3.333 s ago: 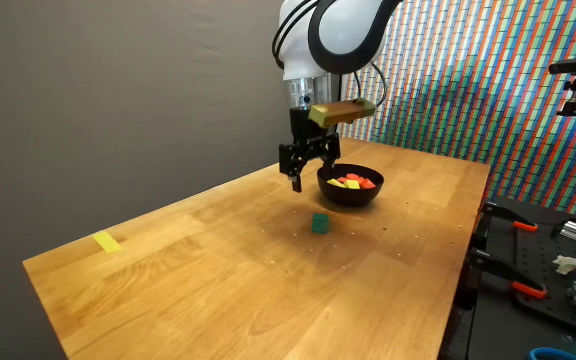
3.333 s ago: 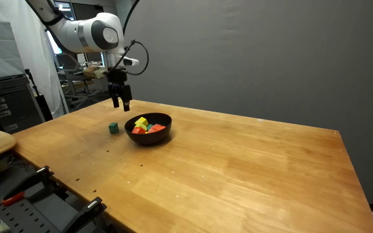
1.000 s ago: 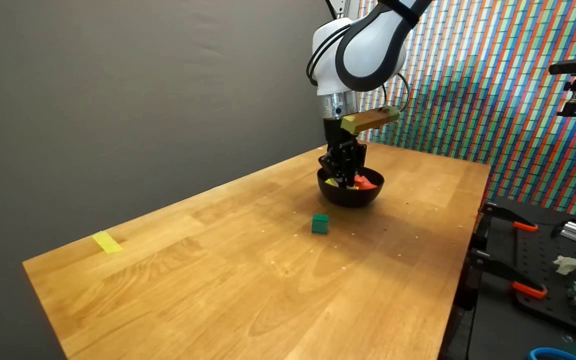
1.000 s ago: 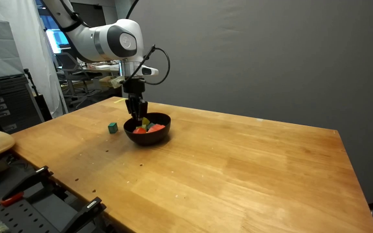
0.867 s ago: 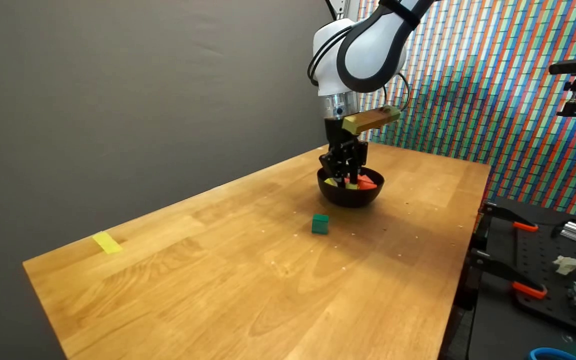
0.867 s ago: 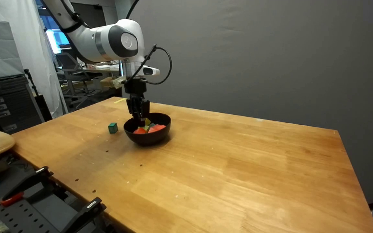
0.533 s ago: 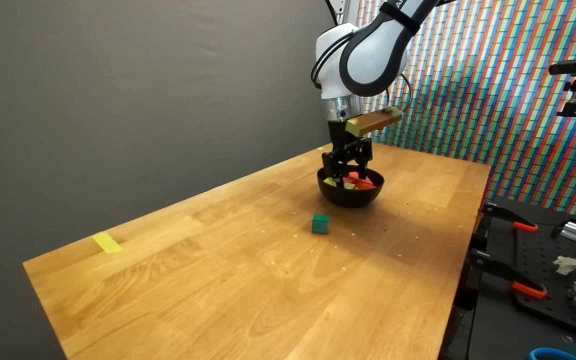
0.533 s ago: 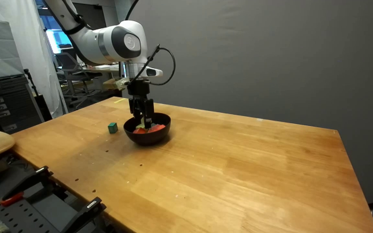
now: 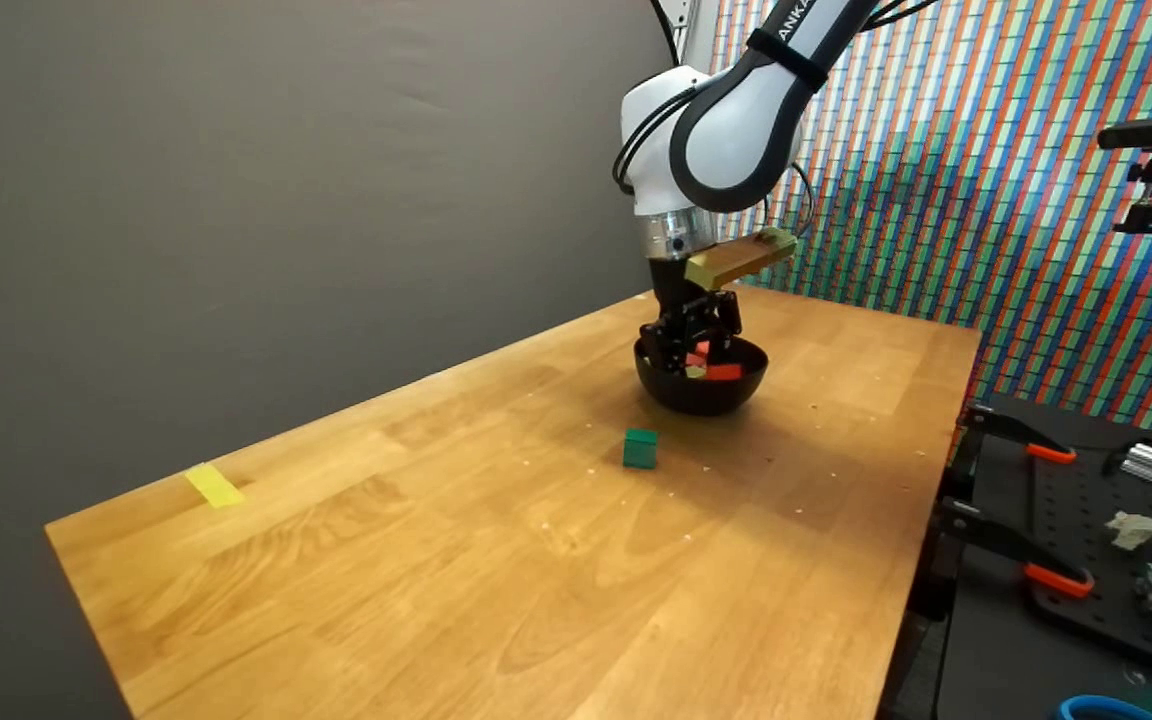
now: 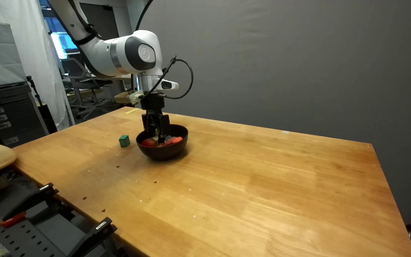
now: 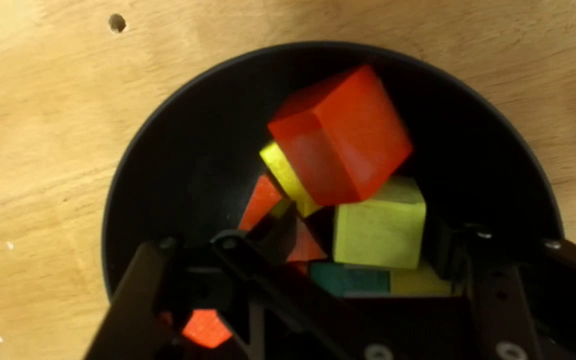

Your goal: Remove the blocks from the bowl and put them on the table

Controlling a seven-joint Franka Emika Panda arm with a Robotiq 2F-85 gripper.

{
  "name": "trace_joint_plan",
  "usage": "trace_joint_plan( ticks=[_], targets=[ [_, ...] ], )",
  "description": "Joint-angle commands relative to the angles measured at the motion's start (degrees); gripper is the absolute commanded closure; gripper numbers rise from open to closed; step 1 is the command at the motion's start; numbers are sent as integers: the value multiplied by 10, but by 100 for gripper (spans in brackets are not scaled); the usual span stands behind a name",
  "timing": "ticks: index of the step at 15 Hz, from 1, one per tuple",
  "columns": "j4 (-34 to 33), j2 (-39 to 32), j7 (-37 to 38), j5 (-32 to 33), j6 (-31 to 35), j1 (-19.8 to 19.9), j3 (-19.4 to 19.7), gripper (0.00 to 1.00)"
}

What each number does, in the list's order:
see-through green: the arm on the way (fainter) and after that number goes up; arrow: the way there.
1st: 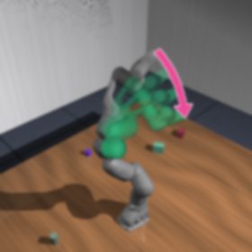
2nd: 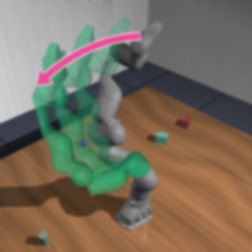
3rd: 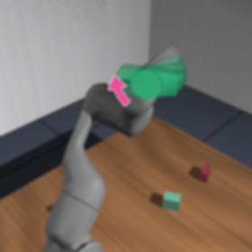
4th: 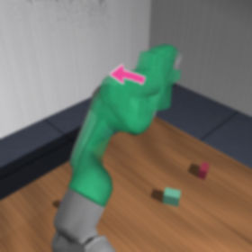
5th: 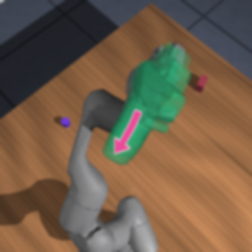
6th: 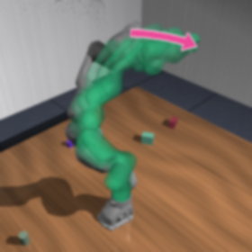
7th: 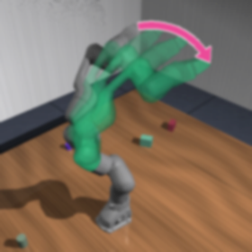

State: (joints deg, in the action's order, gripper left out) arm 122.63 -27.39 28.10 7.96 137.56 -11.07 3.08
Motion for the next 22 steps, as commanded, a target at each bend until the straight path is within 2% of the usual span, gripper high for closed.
trace_joint_plan(
  ticks=[1, 3, 7, 11, 13, 16, 19, 22],
  targets=[
    [-14, -9, 12, 22, 2, -21, 7, 67],
    [-15, -6, 18, 30, 2, -28, 9, 81],
    [-4, 26, 22, 38, -13, -35, 10, 78],
    [32, 118, 83, 137, -3, -70, 33, 78],
    [32, 145, 110, 170, 14, -69, 18, 78],
    [8, 140, 103, 139, 46, -55, -24, 77],
    [-36, 93, 86, 93, 85, -52, -54, 77],
    [-97, 26, 80, 55, 96, -57, -64, 77]
  ],
)
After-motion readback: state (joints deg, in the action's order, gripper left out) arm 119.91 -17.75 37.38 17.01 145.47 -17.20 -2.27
